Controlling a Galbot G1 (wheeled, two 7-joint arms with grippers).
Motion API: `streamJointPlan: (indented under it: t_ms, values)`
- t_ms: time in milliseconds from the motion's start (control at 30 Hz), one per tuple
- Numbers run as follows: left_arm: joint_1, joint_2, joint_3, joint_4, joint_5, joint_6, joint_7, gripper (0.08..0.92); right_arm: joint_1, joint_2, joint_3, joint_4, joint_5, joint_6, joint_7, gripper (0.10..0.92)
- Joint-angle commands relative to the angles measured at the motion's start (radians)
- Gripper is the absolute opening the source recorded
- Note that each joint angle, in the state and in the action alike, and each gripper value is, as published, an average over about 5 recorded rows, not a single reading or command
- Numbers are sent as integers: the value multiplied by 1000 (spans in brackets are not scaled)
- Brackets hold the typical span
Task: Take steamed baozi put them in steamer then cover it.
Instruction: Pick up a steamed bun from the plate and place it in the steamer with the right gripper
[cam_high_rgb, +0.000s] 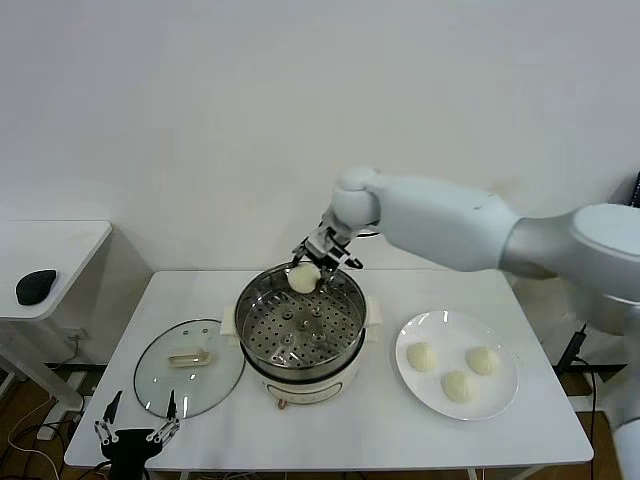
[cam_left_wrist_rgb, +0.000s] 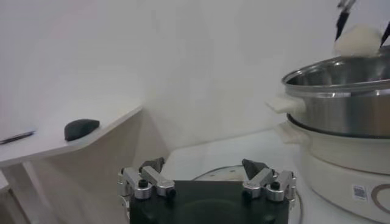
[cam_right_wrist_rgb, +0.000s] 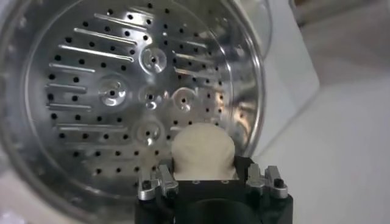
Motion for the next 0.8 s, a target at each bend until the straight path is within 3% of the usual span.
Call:
streamJointPlan:
  t_ms: [33, 433, 633, 800]
  values:
    - [0, 0, -4, -1, -1, 0, 0, 823, -47, 93, -14, -106, -142, 162, 20, 611]
    - [6, -8, -5, -9, 2, -1, -1, 823, -91, 109, 20, -180, -302, 243, 72, 630]
    - [9, -12, -5, -15, 2, -2, -2, 823, -106, 122, 40, -205, -357, 264, 99, 751]
    - [13, -14, -9, -19, 3, -1, -2, 823, -67, 94, 46, -161, -265, 228, 82, 818]
